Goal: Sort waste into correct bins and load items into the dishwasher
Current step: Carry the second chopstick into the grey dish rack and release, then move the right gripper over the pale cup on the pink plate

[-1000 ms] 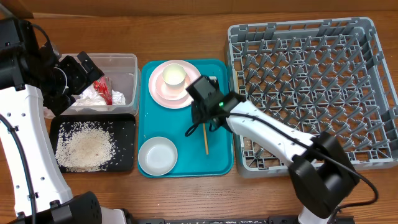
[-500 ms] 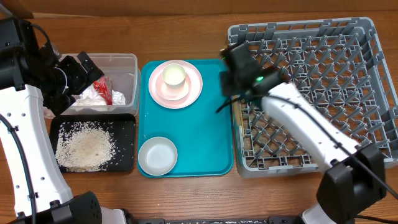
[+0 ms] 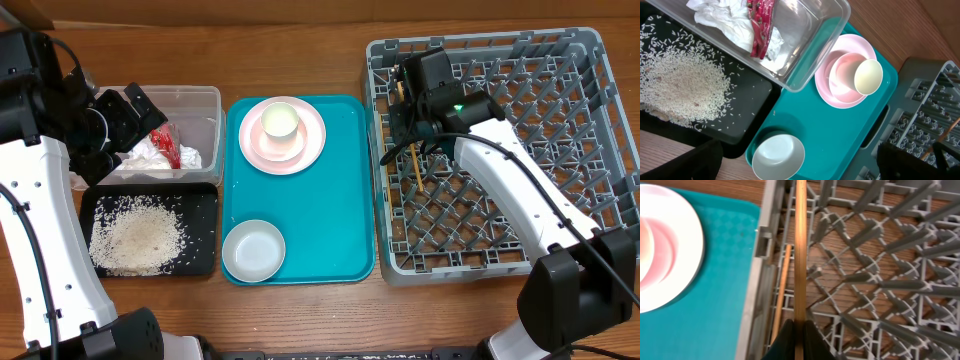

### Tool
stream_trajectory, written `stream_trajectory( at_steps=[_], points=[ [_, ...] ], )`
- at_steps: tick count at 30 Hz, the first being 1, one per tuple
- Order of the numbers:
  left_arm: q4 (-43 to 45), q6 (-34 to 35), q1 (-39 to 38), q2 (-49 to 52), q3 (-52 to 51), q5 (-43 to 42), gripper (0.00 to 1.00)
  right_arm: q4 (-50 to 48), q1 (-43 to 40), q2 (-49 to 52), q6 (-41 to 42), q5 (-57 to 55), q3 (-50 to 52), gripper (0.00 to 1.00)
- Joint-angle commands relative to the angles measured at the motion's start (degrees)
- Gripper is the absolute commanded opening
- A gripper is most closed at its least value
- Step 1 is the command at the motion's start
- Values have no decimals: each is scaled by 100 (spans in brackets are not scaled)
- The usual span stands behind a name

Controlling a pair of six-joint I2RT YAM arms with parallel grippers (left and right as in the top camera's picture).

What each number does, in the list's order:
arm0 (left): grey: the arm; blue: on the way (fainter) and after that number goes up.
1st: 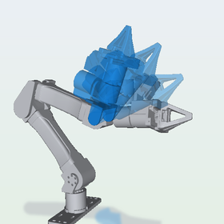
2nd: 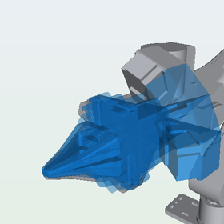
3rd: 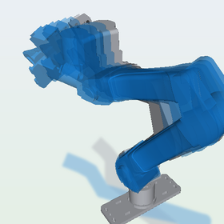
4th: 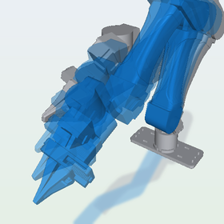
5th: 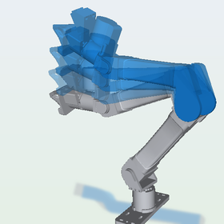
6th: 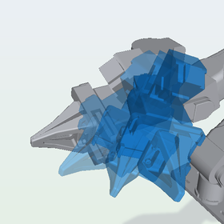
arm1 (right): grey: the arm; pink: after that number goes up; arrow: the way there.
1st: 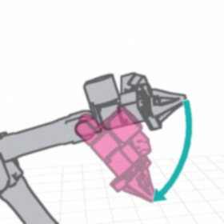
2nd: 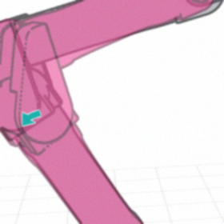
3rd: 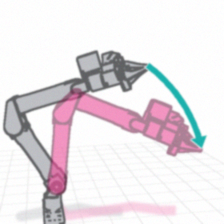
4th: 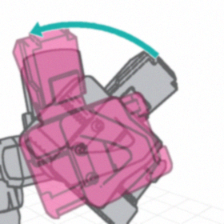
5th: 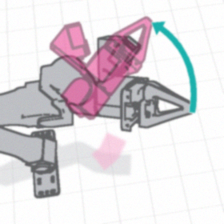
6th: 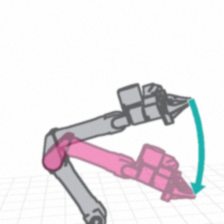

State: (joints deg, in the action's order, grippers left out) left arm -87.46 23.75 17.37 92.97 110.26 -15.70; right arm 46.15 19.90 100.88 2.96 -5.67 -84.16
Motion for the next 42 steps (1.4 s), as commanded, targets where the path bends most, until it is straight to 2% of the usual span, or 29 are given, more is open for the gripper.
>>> stream_trajectory(
  at_steps=[1,6,7,17,25,32,42],
  points=[
    [9,-105,24,-7,74,-39,100,-15,-15,-142,-72,400,-7,5],
    [11,-105,24,-7,74,-39,100,-13,-15,-35,245,431,79,5],
    [9,-107,24,-7,74,-39,100,-17,-15,0,317,431,105,8],
    [11,-105,24,-7,74,-39,100,-50,-15,192,446,452,245,10],
    [11,-105,24,-7,74,-39,100,-129,-2,192,455,562,243,42],
    [9,-105,24,-7,74,-39,100,-92,-4,192,459,1506,243,43],
    [11,-105,24,-7,74,-39,100,345,-2,192,909,1482,247,43]
  ],
)
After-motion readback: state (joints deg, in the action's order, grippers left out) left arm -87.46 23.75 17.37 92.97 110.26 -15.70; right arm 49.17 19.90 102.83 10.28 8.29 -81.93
